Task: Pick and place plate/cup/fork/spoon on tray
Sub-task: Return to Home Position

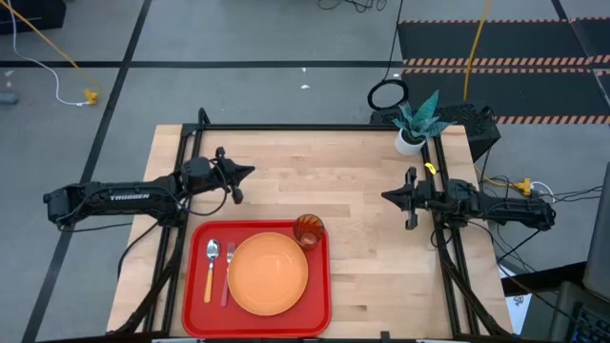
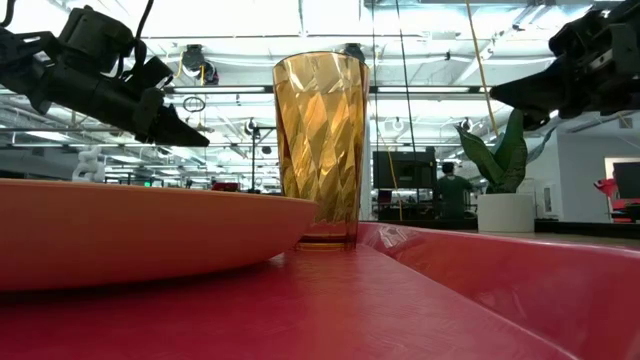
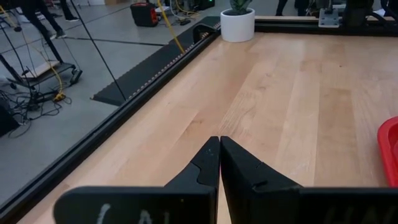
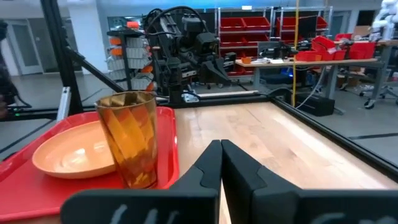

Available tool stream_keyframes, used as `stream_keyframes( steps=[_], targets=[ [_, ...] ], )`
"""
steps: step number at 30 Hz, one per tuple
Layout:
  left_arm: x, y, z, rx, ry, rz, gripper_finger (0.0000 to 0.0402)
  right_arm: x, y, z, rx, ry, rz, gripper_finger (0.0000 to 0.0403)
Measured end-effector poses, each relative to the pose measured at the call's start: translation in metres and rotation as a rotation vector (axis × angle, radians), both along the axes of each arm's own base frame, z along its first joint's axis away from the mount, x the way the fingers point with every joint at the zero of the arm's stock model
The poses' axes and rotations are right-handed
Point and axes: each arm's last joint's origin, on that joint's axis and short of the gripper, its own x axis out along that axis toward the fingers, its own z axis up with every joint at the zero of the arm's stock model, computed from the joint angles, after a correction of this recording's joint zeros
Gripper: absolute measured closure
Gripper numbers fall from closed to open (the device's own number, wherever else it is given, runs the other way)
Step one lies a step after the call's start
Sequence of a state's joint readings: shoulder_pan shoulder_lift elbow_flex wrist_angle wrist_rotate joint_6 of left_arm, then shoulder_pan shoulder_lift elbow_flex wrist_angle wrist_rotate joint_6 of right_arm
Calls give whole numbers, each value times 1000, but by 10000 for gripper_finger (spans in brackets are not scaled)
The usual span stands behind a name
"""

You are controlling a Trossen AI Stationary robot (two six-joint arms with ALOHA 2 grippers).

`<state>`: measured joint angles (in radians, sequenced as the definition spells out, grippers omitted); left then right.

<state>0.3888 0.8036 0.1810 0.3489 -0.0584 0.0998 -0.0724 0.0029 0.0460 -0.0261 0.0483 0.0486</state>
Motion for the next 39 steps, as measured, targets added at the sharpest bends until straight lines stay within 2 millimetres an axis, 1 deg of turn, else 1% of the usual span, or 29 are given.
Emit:
stream_keyframes(
  steps=[5,16,19,22,24,27,32,35,39],
  targets=[
    [0,0,0,1,-1,1,385,0,4,0,2,-2,39,403],
    [0,0,1,6,-12,3,385,0,8,-1,-18,14,70,403],
    [-1,2,2,19,-18,47,385,1,8,-2,-30,22,70,403],
    [-3,5,5,11,-43,67,385,1,8,-1,-34,17,70,403],
    [-5,5,7,0,-62,43,385,1,8,0,-35,1,66,403],
    [-10,2,9,-21,-55,-7,385,1,8,4,-36,-37,62,403],
    [-22,-3,10,-50,-38,-4,385,1,8,10,-36,-102,59,403],
    [-27,-6,14,-46,-62,-7,385,1,8,10,-36,-102,60,403],
    [-31,-10,16,-45,-67,-69,385,1,8,11,-36,-105,61,403]
  ],
)
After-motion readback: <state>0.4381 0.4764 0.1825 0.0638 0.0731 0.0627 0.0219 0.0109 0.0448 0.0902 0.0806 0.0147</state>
